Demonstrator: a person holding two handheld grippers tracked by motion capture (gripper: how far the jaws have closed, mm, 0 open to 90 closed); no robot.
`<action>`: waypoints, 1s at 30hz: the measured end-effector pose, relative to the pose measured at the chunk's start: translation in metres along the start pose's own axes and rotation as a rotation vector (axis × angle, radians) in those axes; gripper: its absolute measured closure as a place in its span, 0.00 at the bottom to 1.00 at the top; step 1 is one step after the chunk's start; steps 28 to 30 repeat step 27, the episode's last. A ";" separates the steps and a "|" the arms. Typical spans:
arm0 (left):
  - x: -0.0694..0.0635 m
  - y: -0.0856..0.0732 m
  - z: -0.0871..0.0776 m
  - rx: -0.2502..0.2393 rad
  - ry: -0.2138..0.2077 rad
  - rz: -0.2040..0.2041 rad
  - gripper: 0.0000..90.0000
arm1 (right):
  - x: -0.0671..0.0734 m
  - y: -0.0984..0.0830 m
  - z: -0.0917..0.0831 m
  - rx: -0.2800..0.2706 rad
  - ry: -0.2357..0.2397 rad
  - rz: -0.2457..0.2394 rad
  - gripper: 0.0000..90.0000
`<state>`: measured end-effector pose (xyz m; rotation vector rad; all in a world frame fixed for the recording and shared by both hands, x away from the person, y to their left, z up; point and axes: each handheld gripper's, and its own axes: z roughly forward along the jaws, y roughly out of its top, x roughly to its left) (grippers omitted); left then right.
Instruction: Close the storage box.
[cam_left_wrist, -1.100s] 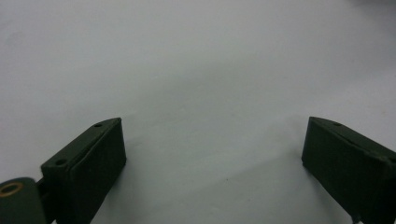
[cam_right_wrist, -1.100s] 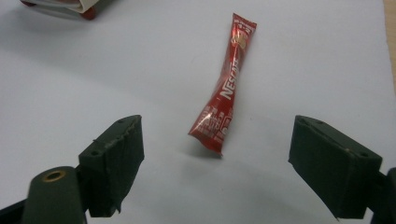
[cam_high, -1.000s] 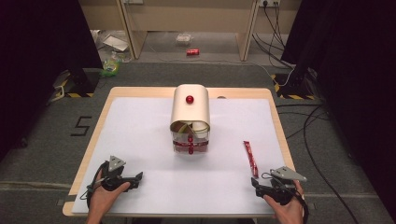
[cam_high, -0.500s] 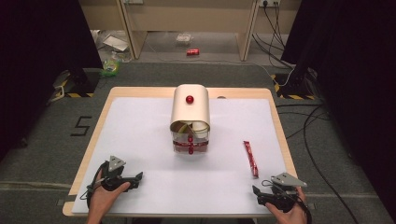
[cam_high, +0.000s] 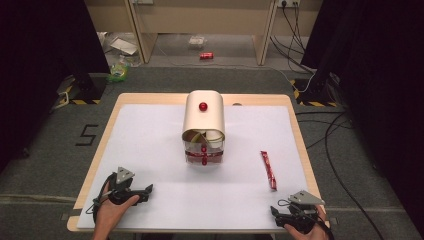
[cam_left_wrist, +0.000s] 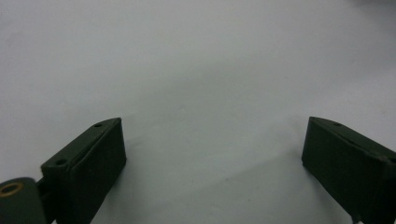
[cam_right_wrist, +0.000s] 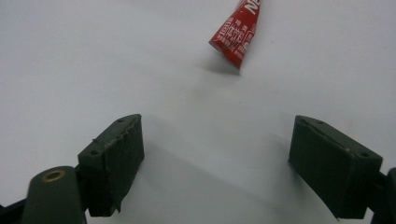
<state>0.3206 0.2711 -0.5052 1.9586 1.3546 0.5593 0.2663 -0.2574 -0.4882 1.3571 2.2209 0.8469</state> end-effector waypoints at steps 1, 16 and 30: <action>0.000 0.000 0.000 0.000 0.000 0.000 0.06 | 0.000 -0.001 0.000 -0.001 0.004 -0.004 0.21; 0.000 0.000 0.000 0.000 0.000 0.000 0.06 | 0.004 -0.010 -0.007 -0.010 0.016 0.006 0.20; 0.000 0.000 0.000 0.000 0.001 0.000 0.06 | 0.004 -0.011 -0.007 -0.018 0.012 0.013 0.20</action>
